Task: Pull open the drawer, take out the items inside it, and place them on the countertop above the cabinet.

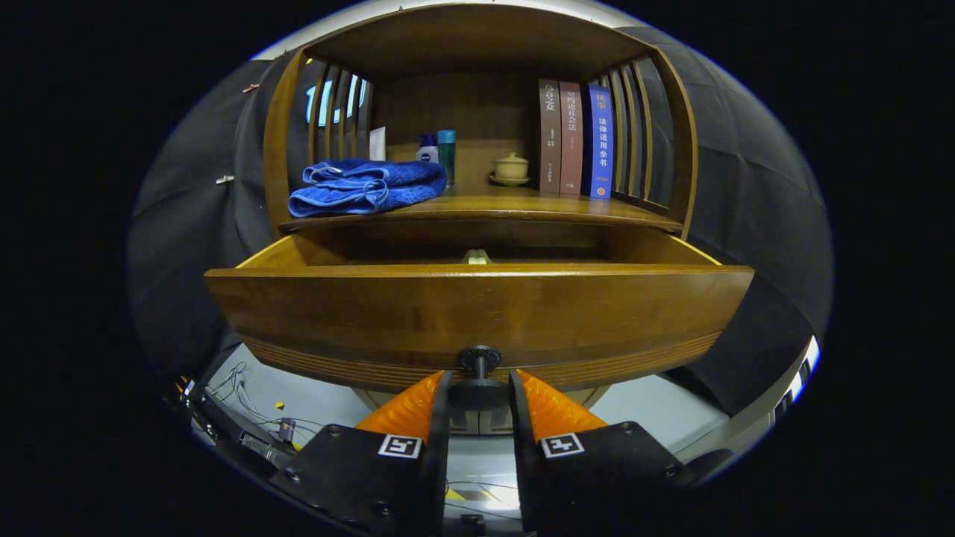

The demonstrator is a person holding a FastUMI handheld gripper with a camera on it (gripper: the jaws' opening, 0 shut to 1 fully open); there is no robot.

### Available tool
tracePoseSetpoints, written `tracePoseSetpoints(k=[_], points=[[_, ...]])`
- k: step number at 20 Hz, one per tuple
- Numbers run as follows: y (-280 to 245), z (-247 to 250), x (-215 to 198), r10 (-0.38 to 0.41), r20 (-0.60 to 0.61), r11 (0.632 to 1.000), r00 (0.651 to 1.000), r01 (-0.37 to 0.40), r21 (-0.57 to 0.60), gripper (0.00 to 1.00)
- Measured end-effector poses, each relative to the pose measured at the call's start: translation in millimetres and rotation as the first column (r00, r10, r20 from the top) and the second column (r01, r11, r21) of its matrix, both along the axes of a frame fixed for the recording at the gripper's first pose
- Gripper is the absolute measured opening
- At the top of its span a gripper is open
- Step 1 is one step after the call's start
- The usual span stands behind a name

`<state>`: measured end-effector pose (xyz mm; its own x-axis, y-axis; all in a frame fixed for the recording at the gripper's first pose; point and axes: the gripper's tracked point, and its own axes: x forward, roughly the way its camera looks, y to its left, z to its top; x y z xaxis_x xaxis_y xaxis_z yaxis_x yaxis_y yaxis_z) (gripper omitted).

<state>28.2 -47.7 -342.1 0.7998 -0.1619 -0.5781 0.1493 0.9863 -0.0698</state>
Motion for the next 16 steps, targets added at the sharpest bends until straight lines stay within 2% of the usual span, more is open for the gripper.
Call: tracePoseSetpoints(k=[7, 15, 16], points=[[6, 1, -47, -0.012, -0.013, 1.000, 1.000, 0.013, 0.024, 0.43], [10, -2, -53, -0.016, -0.013, 0.999, 1.000, 0.016, 0.031, 0.43], [10, 0, -53, -0.017, -0.011, 0.999, 1.000, 0.017, 0.039, 0.46]])
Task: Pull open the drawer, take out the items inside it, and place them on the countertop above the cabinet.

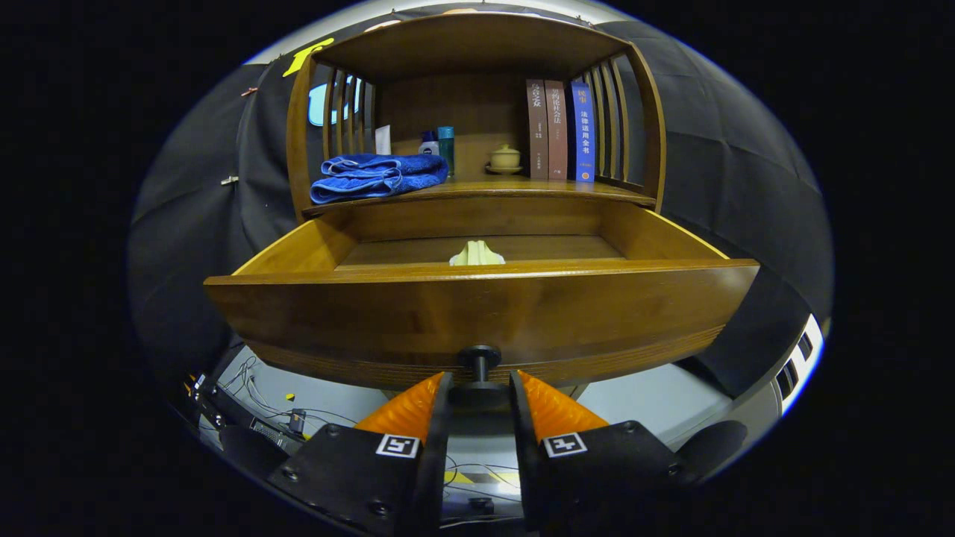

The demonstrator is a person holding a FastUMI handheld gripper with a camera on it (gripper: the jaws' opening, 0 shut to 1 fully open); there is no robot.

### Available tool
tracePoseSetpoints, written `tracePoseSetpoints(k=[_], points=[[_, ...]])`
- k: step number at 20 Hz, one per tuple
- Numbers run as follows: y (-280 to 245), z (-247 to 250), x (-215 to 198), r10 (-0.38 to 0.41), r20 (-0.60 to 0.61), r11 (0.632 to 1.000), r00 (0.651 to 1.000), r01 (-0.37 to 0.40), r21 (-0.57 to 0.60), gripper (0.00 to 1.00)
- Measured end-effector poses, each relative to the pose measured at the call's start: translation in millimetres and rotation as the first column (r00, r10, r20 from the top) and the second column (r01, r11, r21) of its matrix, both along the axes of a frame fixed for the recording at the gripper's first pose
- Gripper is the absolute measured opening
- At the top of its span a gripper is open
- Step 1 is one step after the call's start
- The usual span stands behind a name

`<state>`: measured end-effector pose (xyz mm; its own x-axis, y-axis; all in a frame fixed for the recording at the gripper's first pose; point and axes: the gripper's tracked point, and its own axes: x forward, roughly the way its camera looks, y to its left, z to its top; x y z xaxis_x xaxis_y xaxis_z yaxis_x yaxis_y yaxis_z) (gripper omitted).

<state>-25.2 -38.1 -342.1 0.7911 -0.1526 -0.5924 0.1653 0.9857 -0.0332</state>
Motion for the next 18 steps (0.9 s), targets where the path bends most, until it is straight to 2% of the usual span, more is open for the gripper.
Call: tracePoseSetpoints(k=[2, 3, 5, 7, 10, 14, 18], points=[[0, 2, -3, -0.006, -0.001, 1.000, 1.000, 0.006, 0.014, 0.51], [0, 5, -5, -0.008, -0.001, 1.000, 1.000, 0.008, 0.016, 0.61], [1, 21, 0, -0.006, 0.013, 1.000, 1.000, 0.006, 0.019, 1.00], [5, 49, -6, 0.002, 0.062, 1.000, 0.998, -0.003, 0.022, 1.00], [10, 89, 10, 0.024, 0.104, 0.999, 0.994, -0.027, 0.029, 0.99], [-2, 117, 61, 0.002, 0.074, 0.999, 0.997, -0.005, 0.041, 0.99], [-10, 114, 122, 0.000, -0.012, 1.000, 1.000, 0.000, 0.031, 1.00]])
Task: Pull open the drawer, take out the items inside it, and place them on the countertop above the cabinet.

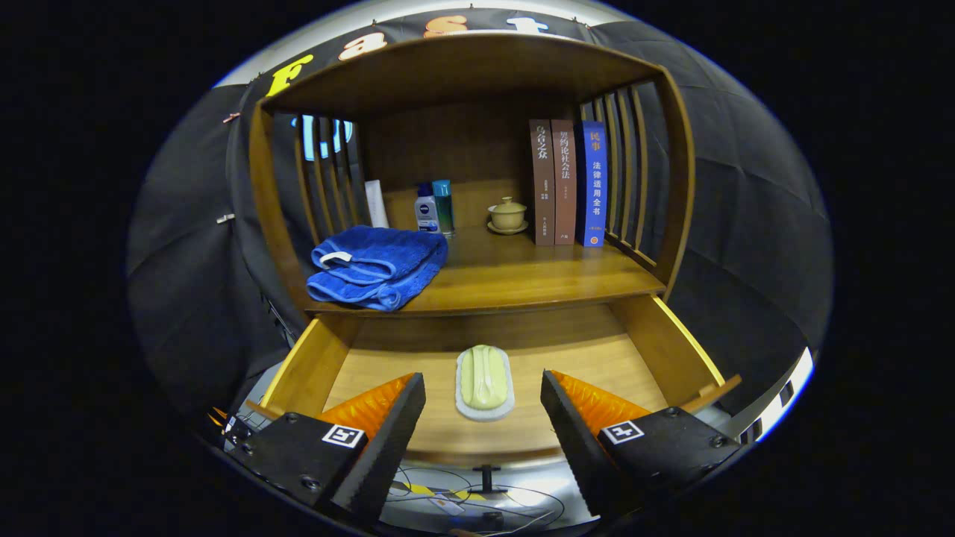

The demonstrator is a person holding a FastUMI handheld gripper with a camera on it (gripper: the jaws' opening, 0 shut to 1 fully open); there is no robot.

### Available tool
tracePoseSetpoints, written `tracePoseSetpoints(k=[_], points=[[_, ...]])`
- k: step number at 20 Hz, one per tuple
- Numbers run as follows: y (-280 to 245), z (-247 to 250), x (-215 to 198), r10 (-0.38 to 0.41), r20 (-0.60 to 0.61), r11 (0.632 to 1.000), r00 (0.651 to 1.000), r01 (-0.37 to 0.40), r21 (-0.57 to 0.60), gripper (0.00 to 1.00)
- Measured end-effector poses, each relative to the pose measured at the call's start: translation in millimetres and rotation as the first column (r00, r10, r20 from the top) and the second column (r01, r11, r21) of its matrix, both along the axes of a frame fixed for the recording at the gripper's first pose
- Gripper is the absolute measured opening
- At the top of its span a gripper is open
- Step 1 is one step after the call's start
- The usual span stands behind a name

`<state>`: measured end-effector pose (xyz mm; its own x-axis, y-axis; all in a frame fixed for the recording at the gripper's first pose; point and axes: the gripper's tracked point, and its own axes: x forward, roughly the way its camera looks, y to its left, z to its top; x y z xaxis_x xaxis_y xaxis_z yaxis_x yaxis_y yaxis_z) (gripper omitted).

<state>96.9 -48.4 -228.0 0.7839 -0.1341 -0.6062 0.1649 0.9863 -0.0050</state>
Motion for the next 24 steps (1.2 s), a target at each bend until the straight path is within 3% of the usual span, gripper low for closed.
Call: tracePoseSetpoints(k=[5, 14, 24], points=[[-6, -37, 45, 0.008, -0.172, 1.000, 0.985, -0.010, -0.010, 0.99], [-17, -111, 74, 0.010, -0.455, 1.000, 0.891, -0.005, 0.011, 0.96], [-17, -146, 75, 0.031, -0.591, 0.999, 0.806, -0.033, 0.008, 0.66]])
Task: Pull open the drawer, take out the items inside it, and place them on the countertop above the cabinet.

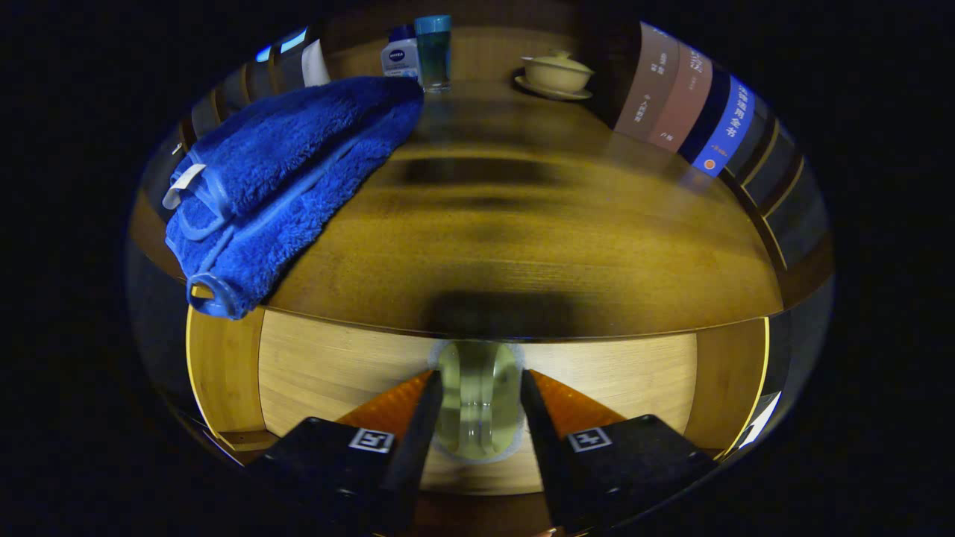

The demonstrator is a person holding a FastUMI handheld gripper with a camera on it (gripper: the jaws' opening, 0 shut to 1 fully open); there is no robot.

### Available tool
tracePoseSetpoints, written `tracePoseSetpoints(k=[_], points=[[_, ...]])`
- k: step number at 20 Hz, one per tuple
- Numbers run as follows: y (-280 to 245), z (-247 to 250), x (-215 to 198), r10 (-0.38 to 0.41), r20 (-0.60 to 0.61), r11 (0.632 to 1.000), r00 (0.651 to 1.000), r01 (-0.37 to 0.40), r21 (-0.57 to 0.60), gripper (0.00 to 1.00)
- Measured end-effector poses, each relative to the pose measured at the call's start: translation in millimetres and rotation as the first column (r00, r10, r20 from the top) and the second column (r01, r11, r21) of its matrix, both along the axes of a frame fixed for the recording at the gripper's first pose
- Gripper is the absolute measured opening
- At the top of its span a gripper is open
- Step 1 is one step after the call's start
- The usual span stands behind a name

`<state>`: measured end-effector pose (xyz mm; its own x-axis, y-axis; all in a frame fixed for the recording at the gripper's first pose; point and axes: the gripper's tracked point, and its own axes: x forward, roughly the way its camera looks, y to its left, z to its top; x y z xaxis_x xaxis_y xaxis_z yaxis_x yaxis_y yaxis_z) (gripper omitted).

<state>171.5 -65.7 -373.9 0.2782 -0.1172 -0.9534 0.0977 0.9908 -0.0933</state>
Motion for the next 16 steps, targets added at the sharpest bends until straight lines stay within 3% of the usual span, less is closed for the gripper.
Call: tracePoseSetpoints(k=[2, 4, 6, 7, 16], points=[[1, -5, -3, -0.008, -0.029, 1.000, 1.000, 0.009, 0.010, 0.62], [0, -2, 1, -0.013, -0.018, 1.000, 1.000, 0.014, 0.012, 0.48], [2, 9, 9, -0.027, 0.016, 0.999, 1.000, 0.027, 0.020, 0.49], [-3, 0, 6, -0.031, 0.017, 0.999, 0.999, 0.031, 0.015, 0.20], [-2, 35, 1, -0.020, 0.081, 0.999, 0.996, 0.018, 0.028, 0.20]])
